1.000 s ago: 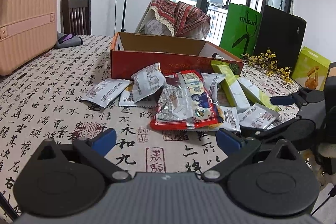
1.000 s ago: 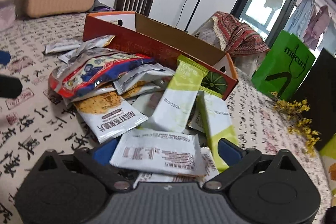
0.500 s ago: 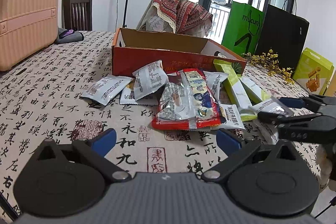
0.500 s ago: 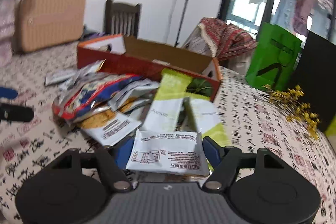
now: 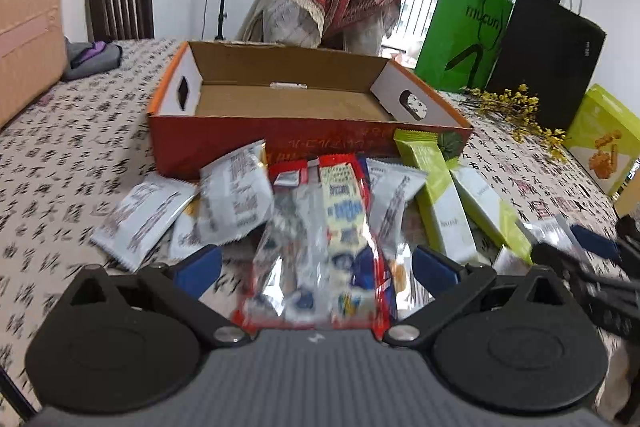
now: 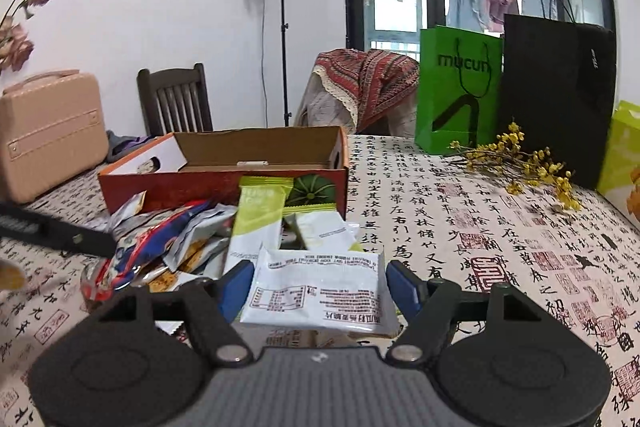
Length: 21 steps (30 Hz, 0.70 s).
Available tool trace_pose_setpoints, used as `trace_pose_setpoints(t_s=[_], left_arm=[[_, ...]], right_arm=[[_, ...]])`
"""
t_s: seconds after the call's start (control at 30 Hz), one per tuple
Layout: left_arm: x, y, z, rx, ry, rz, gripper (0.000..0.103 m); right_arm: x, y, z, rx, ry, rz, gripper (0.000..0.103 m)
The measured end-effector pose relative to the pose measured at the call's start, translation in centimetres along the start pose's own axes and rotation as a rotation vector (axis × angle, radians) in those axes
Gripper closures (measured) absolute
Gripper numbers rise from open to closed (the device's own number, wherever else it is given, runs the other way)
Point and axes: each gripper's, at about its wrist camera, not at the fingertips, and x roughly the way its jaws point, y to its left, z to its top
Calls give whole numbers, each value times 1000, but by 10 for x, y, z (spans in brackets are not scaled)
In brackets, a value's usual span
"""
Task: Organize snacks
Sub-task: 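Grasp a white sachet with the right tool while the left tool grasps the red-and-white packet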
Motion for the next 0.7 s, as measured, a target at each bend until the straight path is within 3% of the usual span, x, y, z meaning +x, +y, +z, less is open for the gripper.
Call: trace_pose_setpoints(t_s=[0.13,0.23,0.33,0.37,0.43,0.5,0.7], left_arm=[[28,-4,12,-11,52,76,0],[42,-3,11,-27,86,85,0],[47,-2,7,-31,100,75,11],[48,0,7,-36,103,57,23],[46,1,5,-43,99,47,25],[42,5,3,-43,93,22,36],[23,6,-3,-12,59,22,36]], right_arm=[[2,-3,-2,4,8,-1,31],[2,-3,-2,7,6,0,30],[3,-4,-1,7,6,-3,30],[4,-4,-1,8,7,-4,30],[5,-5,-1,11,8,-8,30],[5,-5,0,13,8,-10,30],[6,-7,1,20,9,-18,30]])
